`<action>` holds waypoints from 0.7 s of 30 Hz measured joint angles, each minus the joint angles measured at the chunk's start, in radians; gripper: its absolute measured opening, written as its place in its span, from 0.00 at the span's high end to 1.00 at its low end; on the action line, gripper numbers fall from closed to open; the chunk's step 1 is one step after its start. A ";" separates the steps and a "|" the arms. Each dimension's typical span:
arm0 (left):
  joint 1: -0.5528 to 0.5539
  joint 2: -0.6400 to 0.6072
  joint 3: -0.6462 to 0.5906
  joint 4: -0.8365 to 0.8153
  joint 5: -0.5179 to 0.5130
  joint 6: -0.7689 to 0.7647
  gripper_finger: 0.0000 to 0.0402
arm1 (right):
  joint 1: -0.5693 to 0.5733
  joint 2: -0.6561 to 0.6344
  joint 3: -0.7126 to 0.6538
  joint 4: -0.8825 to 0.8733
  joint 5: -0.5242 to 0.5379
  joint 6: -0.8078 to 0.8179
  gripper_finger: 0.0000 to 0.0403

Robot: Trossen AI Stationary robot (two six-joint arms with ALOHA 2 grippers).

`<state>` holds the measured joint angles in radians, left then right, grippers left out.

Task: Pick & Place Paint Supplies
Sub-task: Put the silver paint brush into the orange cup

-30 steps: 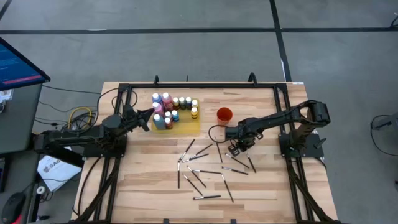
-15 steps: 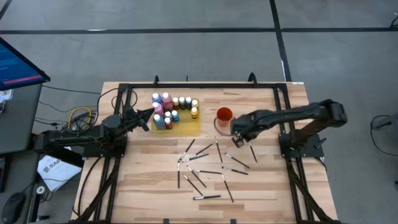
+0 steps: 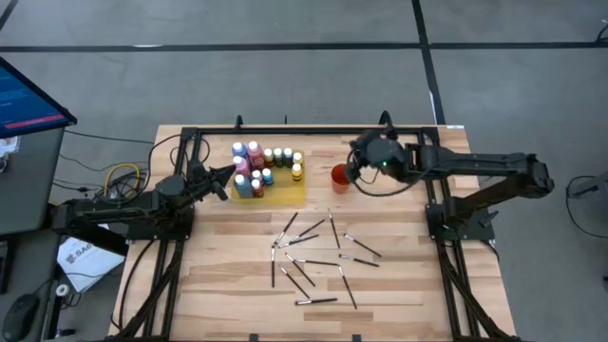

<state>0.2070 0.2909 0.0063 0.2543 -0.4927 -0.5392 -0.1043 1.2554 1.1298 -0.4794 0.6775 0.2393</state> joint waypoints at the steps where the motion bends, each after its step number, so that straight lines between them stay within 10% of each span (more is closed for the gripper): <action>1: 0.000 0.000 0.000 0.000 0.000 0.000 1.00 | -0.011 0.011 0.000 0.037 -0.001 -0.039 1.00; 21: 0.000 0.000 0.000 0.002 0.000 0.000 1.00 | -0.119 0.081 -0.332 0.677 -0.187 -0.194 1.00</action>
<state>0.2070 0.2908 0.0063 0.2565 -0.4925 -0.5392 -0.2236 1.3361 0.7973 0.1974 0.4908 0.0452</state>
